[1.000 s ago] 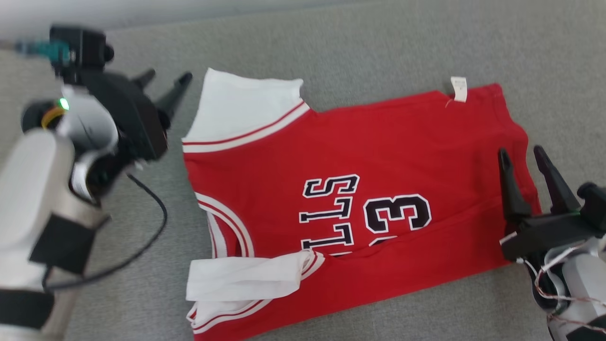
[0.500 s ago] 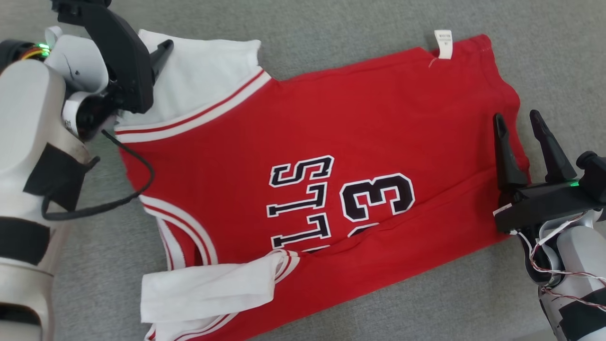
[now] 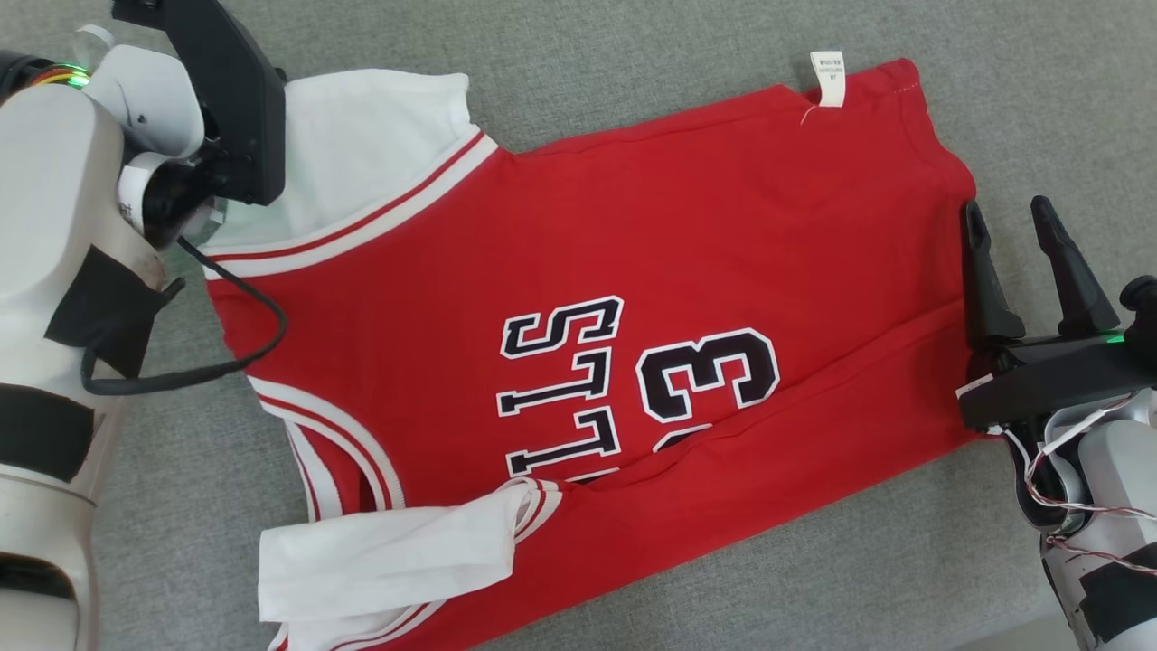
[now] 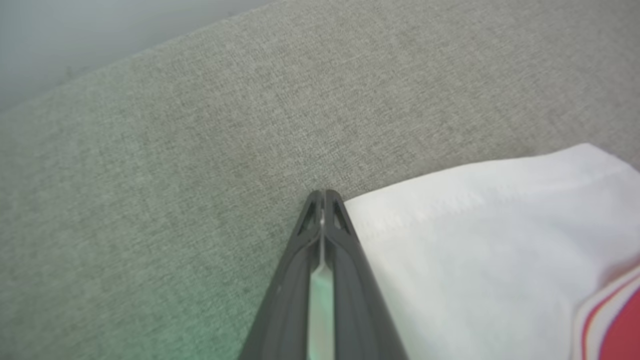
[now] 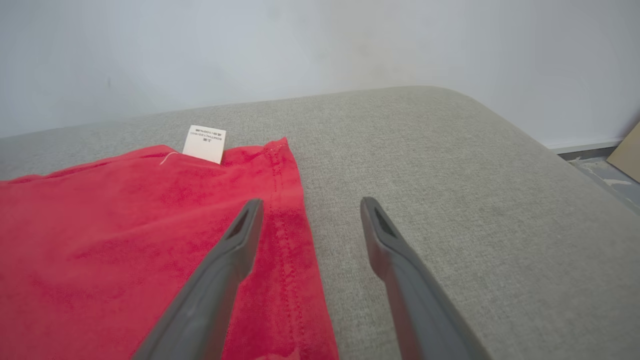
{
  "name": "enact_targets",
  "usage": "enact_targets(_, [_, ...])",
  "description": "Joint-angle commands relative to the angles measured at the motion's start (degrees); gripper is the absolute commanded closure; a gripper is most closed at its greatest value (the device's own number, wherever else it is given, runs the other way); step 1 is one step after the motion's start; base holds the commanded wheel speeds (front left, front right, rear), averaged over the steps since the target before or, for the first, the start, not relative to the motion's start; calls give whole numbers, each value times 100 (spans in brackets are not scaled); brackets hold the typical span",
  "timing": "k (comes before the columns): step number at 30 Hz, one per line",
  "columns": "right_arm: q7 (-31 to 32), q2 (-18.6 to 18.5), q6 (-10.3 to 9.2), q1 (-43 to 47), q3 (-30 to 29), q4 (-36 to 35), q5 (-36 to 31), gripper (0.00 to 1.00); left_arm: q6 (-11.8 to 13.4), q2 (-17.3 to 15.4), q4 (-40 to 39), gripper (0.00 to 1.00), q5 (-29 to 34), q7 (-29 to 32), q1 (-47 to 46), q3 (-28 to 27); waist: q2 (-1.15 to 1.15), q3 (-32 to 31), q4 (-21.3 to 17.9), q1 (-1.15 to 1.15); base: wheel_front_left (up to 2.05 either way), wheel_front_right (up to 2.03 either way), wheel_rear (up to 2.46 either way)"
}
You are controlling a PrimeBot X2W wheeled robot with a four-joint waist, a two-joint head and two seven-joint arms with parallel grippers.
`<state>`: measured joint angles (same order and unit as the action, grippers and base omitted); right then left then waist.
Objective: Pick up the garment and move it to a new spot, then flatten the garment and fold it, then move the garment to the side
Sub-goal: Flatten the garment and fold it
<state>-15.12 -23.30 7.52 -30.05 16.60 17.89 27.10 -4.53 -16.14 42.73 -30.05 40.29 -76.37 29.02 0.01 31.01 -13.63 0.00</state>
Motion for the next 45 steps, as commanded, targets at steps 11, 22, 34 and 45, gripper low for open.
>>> enact_targets(11, [-5,-80,-7,-246,118,94,38,0,-44,-42,-191,100,-79,-600,-31,-47,-1,-140,131,0,0,0,0])
enact_targets(22, [-5,-92,-6,-255,163,120,90,0,78,-50,-55,0,-69,-536,-104,4,-1,-108,146,0,0,0,0])
enact_targets(34, [-5,-125,-6,-217,111,114,104,0,120,-138,43,54,-133,292,101,248,-1,-88,120,0,0,0,0])
enact_targets(45, [245,50,-6,-889,404,856,380,0,-7,-186,-475,100,-345,-72,254,116,-1,-201,136,0,0,0,0])
